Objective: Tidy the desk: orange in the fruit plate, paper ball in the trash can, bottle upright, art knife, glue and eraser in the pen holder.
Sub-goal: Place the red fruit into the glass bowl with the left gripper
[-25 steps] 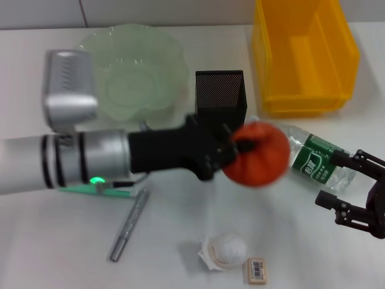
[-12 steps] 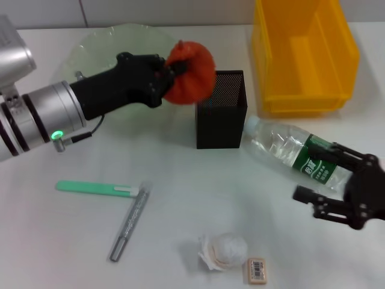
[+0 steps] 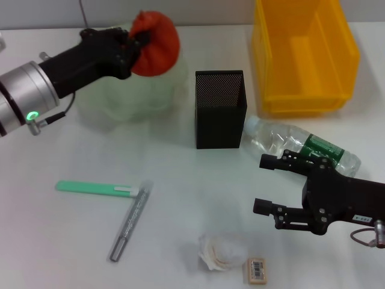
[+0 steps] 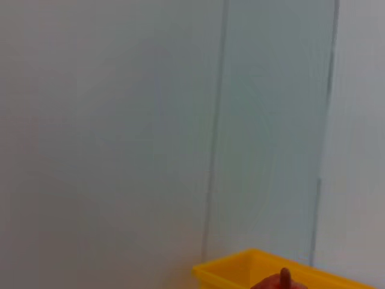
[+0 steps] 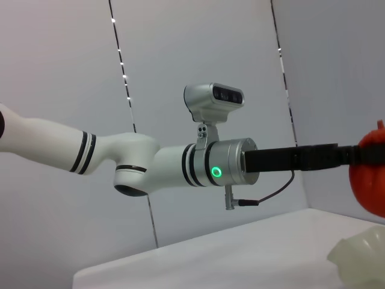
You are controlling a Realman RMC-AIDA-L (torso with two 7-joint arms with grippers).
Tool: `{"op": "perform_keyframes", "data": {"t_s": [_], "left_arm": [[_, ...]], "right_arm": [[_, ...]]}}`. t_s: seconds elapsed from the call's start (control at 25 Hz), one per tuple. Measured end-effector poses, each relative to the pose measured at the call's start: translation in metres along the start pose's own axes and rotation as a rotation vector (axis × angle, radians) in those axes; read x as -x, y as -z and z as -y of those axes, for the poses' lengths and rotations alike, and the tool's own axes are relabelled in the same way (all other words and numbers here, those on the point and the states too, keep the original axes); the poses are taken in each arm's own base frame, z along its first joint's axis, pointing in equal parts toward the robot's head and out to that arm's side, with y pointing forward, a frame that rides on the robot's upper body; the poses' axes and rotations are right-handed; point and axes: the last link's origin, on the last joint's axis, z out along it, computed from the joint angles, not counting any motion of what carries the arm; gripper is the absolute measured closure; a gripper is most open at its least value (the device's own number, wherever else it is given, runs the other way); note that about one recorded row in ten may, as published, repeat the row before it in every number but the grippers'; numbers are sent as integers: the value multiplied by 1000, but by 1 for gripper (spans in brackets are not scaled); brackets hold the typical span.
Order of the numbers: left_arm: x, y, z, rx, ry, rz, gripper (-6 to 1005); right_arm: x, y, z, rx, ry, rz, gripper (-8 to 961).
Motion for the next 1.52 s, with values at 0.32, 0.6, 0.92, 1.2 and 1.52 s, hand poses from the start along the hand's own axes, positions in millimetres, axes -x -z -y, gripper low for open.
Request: {"op": "perform_keyframes", "data": {"t_s": [0.32,0.6,0.92,1.2,1.52], "left_arm": [[9,2,16,-106,-59,71,946],[18,-4,25,-180,-85,141,921],[29,-8,26,-213,-109,214,892],[31,-11,32,-259,-91,237,867],[29,-13,30,-244,-86,228,660]], "right_arm": [[-1,0,0,-2,-4,0,152],[-1,0,0,-9,-5,3,152],[0,-1,0,-7,-5,4,151],[-1,0,0,-6,-7,5,152],[-1,0,-1,-7,-8,5,151]]}}
